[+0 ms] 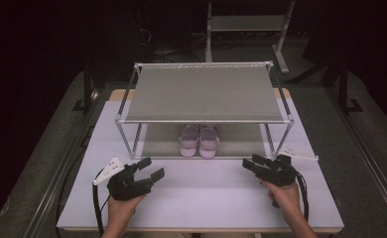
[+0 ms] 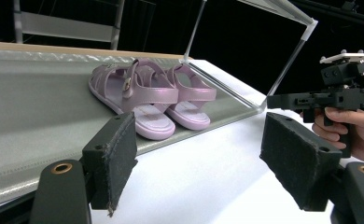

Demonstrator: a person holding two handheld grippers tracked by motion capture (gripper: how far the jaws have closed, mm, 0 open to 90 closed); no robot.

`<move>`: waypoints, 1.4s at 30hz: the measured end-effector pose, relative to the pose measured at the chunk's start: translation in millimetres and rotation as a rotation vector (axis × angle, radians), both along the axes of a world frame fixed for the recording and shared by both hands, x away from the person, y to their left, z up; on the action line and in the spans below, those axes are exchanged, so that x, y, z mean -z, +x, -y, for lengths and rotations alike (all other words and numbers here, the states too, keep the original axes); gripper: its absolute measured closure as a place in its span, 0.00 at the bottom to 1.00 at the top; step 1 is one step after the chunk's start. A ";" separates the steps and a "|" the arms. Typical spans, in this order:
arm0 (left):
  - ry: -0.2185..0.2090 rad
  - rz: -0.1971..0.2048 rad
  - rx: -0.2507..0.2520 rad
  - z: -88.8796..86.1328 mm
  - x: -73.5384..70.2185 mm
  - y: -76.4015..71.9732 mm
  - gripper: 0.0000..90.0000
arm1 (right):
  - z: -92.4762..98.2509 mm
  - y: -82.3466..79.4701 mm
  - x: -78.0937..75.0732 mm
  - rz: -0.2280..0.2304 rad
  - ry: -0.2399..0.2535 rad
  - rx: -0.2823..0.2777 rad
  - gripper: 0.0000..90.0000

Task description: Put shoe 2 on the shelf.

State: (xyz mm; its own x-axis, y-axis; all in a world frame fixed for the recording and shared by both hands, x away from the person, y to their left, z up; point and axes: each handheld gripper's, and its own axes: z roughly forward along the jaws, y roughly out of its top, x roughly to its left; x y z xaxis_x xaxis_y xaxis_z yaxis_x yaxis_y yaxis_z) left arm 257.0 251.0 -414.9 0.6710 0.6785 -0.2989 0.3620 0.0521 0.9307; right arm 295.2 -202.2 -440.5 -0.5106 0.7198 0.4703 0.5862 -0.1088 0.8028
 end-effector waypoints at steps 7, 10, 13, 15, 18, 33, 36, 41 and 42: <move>-0.001 0.001 0.001 -0.1 -0.1 0.0 0.30 | 4.9 -5.8 0.7 0.006 -0.003 -0.006 0.44; 0.000 0.001 0.000 -0.7 -0.5 0.0 0.30 | 7.1 -8.3 2.3 0.002 0.000 -0.006 0.44; 0.001 0.002 -0.001 -0.9 -0.5 -0.1 0.30 | 10.0 -11.0 3.5 -0.002 -0.003 -0.009 0.44; 0.001 0.002 -0.001 -0.7 -0.5 -0.2 0.30 | 11.5 -12.4 3.5 -0.001 -0.004 -0.009 0.44; 0.002 0.004 -0.002 -1.0 -0.7 0.0 0.30 | 14.3 -15.7 3.5 0.001 -0.001 -0.005 0.44; -0.001 0.001 0.000 0.0 -0.7 -0.3 0.30 | 25.2 -26.4 3.8 -0.005 -0.021 -0.010 0.44; 0.001 0.000 0.001 0.3 -0.8 -0.5 0.30 | 26.8 -29.5 4.1 -0.008 -0.030 -0.016 0.44; -0.001 0.001 0.001 0.7 -0.7 -0.8 0.30 | 29.5 -34.9 4.6 -0.007 -0.033 -0.022 0.44; -0.001 0.002 0.001 0.8 -0.8 -0.9 0.30 | 29.9 -36.1 4.6 -0.008 -0.029 -0.021 0.44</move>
